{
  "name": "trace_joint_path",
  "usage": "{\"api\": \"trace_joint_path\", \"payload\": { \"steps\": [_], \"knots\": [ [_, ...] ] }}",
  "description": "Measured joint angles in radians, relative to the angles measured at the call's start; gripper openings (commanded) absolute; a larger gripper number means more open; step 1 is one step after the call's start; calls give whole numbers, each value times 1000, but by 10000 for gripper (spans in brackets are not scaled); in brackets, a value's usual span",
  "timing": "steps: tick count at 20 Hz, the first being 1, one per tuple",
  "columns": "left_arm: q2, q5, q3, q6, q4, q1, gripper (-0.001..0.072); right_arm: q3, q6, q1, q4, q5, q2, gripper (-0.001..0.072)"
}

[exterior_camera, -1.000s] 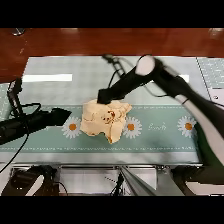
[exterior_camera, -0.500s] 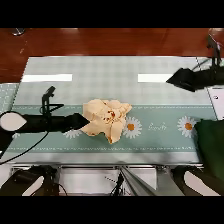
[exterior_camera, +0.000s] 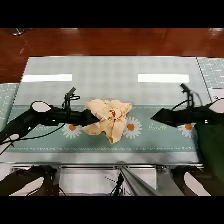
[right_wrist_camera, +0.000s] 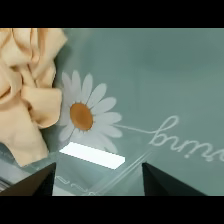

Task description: Fold the shirts.

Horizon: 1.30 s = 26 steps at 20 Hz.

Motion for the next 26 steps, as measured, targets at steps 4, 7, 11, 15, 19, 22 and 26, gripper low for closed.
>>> {"api": "trace_joint_path", "payload": {
  "steps": [4,7,11,15,19,22,26],
  "knots": [
    [-32,-53,60,71,-35,38,27,-61,58,254,58,-124,-38,621],
    [-40,-76,90,92,-46,52,27,-74,66,432,162,-233,-117,620],
    [-44,-87,104,104,-52,58,27,-43,24,579,286,-337,-243,619],
    [-44,-88,108,107,-53,60,27,27,-6,631,338,-388,-349,27],
    [-30,-88,133,130,-52,68,26,141,-76,604,313,-338,-373,21],
    [36,-84,233,142,-51,109,26,343,-40,483,175,-259,-302,20],
    [172,56,510,126,-65,176,26,824,32,302,3,-138,-219,21]
  ]
}}
